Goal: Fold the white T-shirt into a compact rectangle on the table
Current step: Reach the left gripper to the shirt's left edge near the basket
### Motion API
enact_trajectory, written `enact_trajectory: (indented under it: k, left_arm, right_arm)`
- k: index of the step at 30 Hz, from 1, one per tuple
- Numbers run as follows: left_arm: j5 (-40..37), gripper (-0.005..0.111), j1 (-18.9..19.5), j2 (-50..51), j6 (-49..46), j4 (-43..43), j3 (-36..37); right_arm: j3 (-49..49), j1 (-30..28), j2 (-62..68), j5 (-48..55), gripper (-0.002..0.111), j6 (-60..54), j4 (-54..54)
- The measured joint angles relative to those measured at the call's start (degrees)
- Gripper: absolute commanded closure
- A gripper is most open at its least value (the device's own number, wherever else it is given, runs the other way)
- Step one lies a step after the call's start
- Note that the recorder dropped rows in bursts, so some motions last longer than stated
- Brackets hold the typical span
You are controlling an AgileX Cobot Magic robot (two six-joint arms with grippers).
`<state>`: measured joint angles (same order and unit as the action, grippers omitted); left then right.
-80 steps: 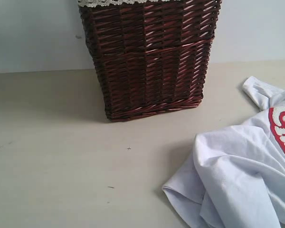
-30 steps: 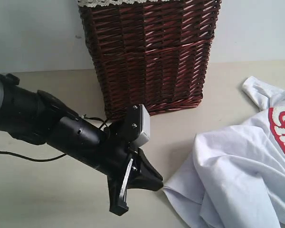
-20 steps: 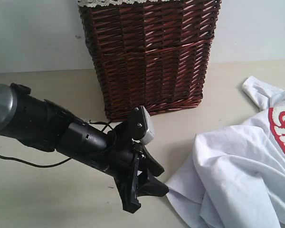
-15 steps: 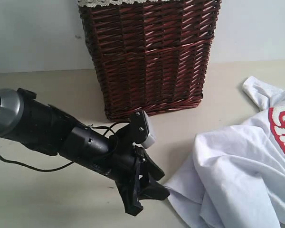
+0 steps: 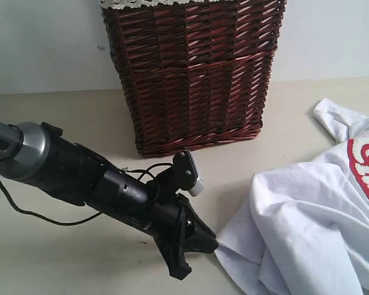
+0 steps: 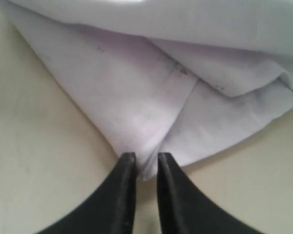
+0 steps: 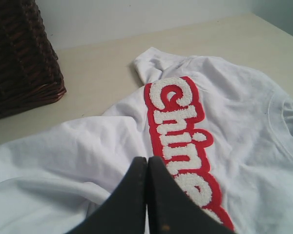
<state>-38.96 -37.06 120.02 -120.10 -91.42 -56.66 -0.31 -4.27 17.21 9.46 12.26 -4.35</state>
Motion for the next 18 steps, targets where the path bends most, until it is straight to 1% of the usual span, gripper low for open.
enact_trajectory:
  k: [1, 2, 8, 11, 13, 15, 18]
  left_arm:
    - [0.4, 0.106, -0.3, 0.0, 0.0, 0.0, -0.2]
    - [0.7, 0.107, -0.6, 0.0, 0.0, 0.1, -0.3]
    - [1.1, 0.107, -2.1, 0.1, 0.0, 0.9, -1.0]
    - [3.8, 0.107, -1.9, -0.4, 0.0, 1.2, -1.1]
    - [6.3, 0.107, -1.2, -1.8, 0.0, 1.4, -1.1]
    - [8.2, 0.107, 0.4, -4.0, 0.0, 2.0, -1.6]
    - [8.1, 0.107, 3.5, -8.2, 0.0, 2.6, -3.7]
  right_arm:
    - [0.0, 0.0, 0.0, 0.0, 0.108, 0.0, 0.0]
    - [0.0, 0.0, 0.0, 0.0, 0.108, 0.0, 0.0]
    - [0.0, 0.0, 0.0, -0.1, 0.108, 0.0, 0.0]
    - [0.0, 0.0, 0.0, -0.1, 0.108, 0.0, 0.0]
    - [0.0, 0.0, 0.0, -0.1, 0.108, 0.0, 0.0]
    - [0.0, 0.0, 0.0, -0.1, 0.108, 0.0, 0.0]
    - [0.0, 0.0, 0.0, -0.1, 0.108, 0.0, 0.0]
